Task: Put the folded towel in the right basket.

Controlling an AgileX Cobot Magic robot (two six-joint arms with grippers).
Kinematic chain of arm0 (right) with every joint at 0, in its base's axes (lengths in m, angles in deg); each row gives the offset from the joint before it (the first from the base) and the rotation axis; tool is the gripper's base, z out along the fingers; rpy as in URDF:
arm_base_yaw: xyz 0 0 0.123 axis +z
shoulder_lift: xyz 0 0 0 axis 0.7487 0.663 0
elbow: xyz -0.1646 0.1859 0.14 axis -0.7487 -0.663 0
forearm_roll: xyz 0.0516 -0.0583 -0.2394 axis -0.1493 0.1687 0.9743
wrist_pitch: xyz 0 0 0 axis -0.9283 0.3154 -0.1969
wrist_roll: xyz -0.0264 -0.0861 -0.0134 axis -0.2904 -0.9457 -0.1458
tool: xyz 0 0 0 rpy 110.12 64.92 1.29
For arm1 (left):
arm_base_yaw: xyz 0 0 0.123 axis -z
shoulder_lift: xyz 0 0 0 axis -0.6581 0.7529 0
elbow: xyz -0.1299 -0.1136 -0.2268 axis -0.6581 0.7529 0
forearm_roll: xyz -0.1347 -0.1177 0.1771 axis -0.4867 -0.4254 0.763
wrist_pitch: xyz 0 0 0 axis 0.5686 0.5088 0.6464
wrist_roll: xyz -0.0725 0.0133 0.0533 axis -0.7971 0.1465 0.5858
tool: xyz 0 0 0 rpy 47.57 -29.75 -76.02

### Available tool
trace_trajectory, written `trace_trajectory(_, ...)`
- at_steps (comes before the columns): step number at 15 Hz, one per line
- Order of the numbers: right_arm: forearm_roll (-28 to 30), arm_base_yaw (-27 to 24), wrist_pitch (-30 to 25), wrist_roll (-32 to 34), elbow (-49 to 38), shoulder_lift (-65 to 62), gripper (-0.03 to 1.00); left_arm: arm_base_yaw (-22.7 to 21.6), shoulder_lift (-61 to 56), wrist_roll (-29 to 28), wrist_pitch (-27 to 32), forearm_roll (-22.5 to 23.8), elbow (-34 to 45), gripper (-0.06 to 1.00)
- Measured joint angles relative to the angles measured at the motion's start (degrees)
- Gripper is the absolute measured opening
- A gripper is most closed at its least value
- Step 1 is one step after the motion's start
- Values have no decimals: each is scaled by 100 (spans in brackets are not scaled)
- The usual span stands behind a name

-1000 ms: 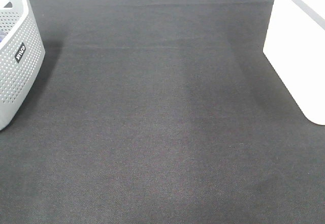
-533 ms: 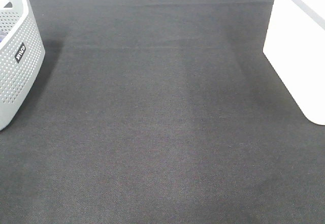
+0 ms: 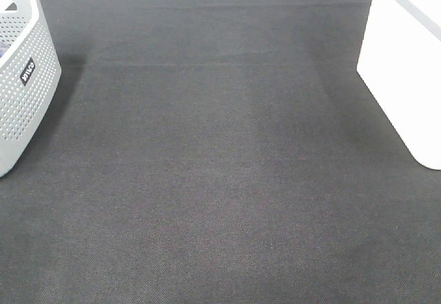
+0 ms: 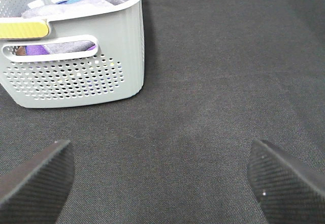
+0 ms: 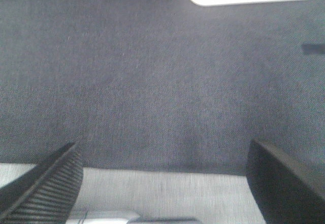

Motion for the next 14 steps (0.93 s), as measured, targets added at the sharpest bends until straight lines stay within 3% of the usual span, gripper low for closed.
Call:
trace_trajectory(3, 6, 0, 372, -6, -493, -1220, 82, 0, 0, 0, 0, 0, 0, 88)
trace_trajectory(7, 6, 0, 837, -6, -630, -1833, 82, 0, 0, 0, 0, 0, 0, 88)
trace_trajectory(14, 29, 0, 848, -6, -705, -1902, 82, 0, 0, 0, 0, 0, 0, 88)
